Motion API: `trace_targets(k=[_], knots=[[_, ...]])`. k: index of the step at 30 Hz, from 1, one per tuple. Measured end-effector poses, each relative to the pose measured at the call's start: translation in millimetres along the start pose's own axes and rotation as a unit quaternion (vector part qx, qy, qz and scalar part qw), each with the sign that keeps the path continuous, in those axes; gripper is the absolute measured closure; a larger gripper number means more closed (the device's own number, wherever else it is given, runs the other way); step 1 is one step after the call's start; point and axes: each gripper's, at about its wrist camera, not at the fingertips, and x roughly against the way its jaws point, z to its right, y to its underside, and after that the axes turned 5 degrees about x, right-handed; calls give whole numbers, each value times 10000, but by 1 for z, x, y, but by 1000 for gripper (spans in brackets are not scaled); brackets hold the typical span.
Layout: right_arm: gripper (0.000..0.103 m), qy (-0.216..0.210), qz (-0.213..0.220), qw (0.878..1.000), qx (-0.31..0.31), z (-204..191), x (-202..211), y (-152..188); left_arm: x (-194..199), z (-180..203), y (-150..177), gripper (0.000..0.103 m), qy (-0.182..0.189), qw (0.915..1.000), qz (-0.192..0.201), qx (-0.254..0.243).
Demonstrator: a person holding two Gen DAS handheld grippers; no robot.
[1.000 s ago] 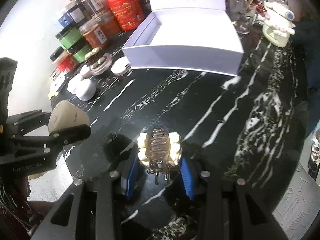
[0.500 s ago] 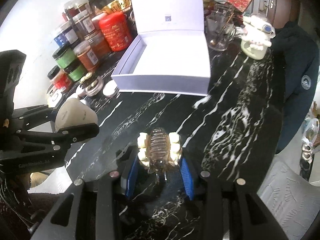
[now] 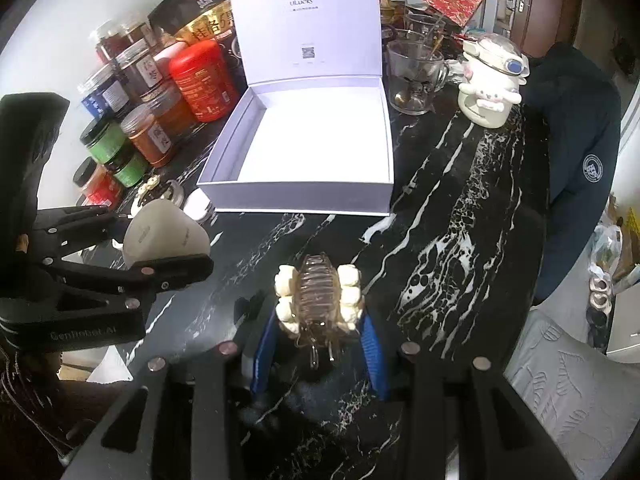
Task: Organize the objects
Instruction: 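Lift and carry the cream jar and hair clip toward the open lavender box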
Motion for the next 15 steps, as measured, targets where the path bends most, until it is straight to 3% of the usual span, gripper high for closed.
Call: trace_targets(k=[15], knots=[[63, -27, -200, 9998, -92, 1, -37, -49, -23, -34, -40, 50, 279, 9989, -303, -242]])
